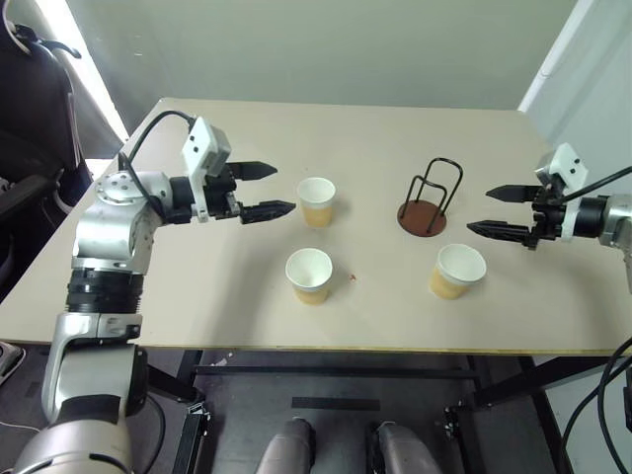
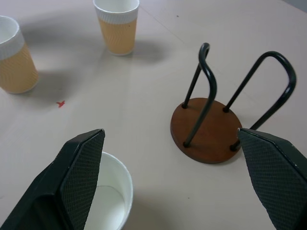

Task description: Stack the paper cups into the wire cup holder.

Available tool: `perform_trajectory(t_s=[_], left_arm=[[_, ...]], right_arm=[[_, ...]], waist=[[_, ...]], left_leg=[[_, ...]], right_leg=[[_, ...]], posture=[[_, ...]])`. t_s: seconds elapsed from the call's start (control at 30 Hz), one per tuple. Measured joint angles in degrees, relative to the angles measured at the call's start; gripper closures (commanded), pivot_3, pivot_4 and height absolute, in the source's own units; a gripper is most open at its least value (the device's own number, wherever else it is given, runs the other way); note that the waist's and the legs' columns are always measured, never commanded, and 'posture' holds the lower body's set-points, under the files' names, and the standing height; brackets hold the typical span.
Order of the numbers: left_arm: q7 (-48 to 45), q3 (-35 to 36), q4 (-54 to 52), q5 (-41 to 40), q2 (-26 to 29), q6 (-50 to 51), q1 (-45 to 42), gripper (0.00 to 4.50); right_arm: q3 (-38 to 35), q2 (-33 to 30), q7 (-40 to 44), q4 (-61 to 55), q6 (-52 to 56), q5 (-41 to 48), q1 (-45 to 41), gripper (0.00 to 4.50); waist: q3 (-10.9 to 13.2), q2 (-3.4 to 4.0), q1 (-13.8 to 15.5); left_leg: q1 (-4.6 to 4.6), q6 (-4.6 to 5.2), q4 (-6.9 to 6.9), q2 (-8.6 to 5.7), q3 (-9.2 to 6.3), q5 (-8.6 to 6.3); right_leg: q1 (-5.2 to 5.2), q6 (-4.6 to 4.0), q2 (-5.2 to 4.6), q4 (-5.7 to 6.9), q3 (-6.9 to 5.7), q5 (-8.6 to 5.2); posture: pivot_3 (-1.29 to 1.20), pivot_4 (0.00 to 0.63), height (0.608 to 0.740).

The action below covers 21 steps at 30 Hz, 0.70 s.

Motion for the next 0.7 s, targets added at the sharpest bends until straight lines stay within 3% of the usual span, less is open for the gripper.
perform_trajectory(t_s=[0.7], left_arm=[[1.40,0.49,-0.07,-0.18,-0.09,-0.11,0.43,0.02]], right_arm=[[1.46,2.66,-2.77,4.90,-3.44,-2.33,-3.34,0.00]], waist=[[0.00,0.00,-0.08]], left_leg=[[0.02,0.00,0.00,0.01,-0.01,0.00]], right_leg=[[0.00,0.00,0.00,0.01,-0.01,0.00]], posture=[[0.00,0.150,0.740]])
